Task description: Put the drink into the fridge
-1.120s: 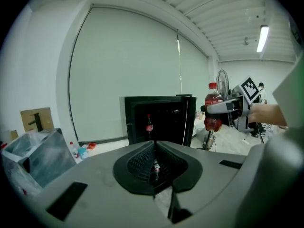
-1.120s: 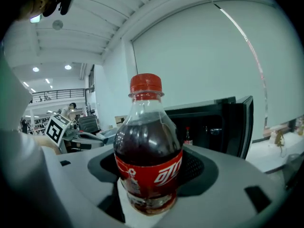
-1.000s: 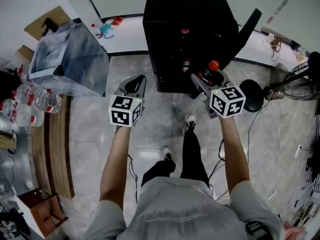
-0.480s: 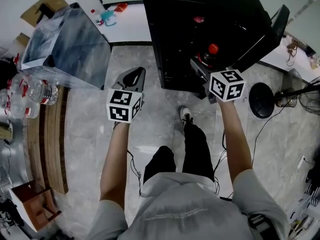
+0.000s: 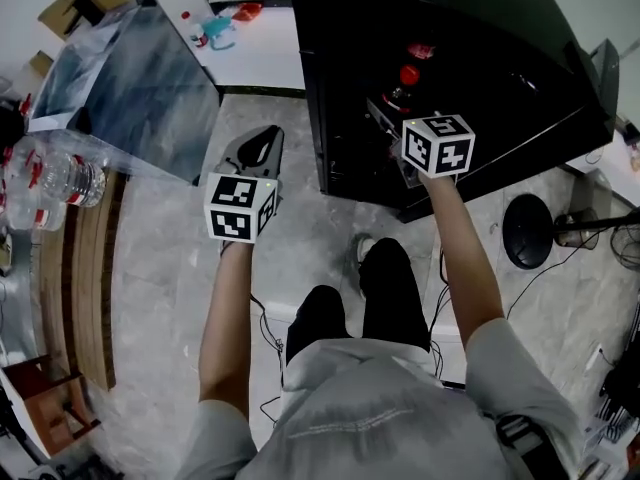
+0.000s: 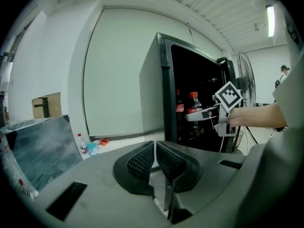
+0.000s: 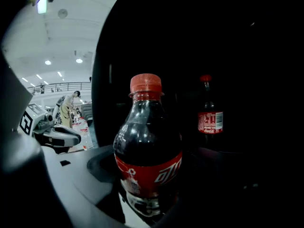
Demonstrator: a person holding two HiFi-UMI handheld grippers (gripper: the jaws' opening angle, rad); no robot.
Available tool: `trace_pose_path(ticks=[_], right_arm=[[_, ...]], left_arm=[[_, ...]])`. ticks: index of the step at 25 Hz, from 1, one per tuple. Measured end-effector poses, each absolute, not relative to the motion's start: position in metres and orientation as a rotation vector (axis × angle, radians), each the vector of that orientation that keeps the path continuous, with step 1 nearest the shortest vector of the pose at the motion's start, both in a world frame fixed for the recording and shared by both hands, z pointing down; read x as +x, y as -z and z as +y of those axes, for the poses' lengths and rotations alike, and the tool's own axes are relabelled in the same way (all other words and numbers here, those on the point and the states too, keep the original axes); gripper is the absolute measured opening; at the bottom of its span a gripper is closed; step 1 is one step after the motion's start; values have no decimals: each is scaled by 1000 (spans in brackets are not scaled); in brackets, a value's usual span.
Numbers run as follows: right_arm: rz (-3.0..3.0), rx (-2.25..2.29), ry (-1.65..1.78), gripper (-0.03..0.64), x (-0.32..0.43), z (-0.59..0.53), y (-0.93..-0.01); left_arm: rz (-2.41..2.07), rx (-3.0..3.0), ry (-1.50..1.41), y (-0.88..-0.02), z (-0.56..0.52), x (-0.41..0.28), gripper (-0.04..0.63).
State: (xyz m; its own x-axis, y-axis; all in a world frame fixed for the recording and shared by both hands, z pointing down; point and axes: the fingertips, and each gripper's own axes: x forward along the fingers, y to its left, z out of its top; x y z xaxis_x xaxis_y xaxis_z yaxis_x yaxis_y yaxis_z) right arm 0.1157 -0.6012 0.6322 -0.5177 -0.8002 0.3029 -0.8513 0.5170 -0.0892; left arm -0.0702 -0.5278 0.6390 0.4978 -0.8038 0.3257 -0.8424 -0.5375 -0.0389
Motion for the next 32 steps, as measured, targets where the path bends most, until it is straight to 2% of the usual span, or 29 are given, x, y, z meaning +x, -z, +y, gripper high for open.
trace_pose_path(ticks=[11,23,30,32], right_arm=[[-2543,1320,-314,310,90,-678,-676],[-2592,1358,-222,316,83,-705,-682],[-2507,1364,-266,383,101,-681,-679],[-2454,1391,-282,385,114,-667,-681]], left_arm=[[-1580,2511,-481,-668,-557,-103,21],[-1619,2490,-467,-660,-556,-106,21],[-1618,2518,-458,-628,-543,-107,21],[-1612,2524,-452,-618,-537,-107,21]])
